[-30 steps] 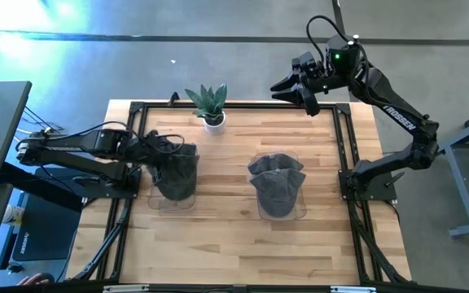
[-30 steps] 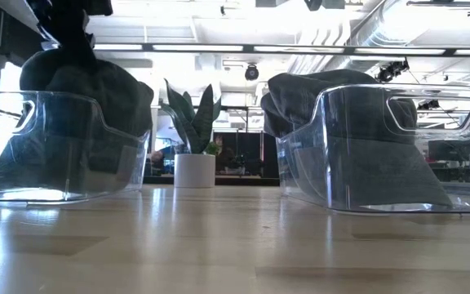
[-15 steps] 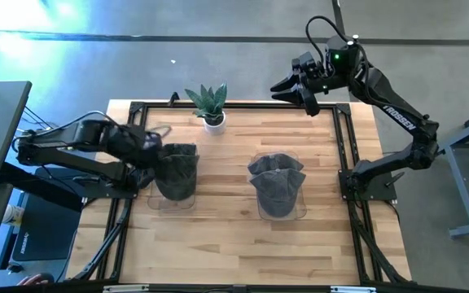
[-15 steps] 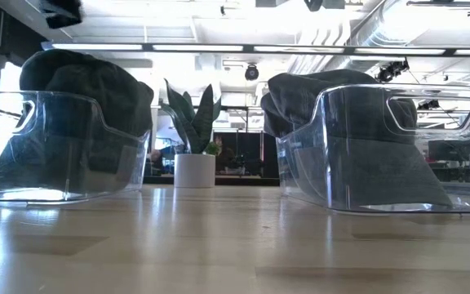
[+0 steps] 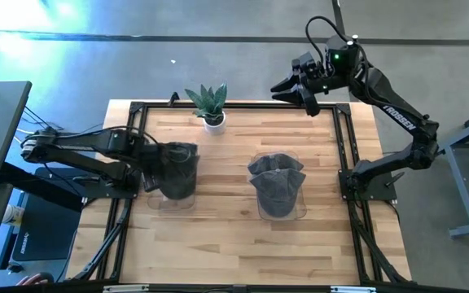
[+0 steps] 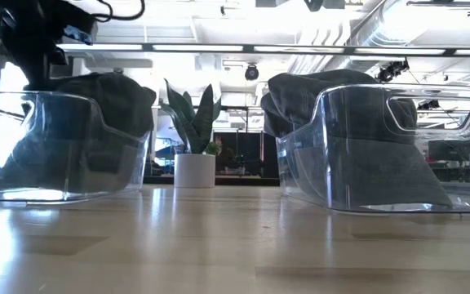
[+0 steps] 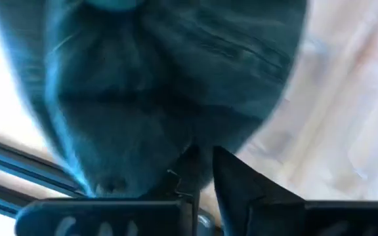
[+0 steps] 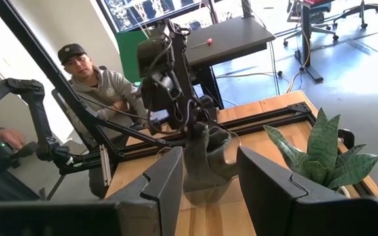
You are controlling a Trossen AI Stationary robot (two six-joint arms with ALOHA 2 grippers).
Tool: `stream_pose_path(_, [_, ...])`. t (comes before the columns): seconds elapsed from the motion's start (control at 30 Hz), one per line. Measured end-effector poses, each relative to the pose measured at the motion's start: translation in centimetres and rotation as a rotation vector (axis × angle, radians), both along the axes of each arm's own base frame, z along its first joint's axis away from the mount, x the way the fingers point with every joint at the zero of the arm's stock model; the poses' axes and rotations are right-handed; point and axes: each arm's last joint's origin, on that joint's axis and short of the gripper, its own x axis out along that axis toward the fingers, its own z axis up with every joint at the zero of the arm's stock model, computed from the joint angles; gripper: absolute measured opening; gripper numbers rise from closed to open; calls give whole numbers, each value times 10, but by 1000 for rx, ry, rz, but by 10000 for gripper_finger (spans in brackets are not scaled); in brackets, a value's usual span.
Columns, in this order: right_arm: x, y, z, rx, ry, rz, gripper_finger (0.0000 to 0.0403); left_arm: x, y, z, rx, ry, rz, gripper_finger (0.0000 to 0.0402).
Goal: Pick & Place hat
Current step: Return to Home Position
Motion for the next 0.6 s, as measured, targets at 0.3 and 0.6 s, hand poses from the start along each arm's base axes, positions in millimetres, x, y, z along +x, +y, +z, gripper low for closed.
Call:
stream_pose_path(0.3, [7, 13, -5, 31, 50, 45, 139, 6, -3, -1, -90, 2, -11, 8])
stream_pose_path(0.6, [2, 34, -14, 23, 157, 144, 139, 9, -7, 46, -253, -219, 3, 7])
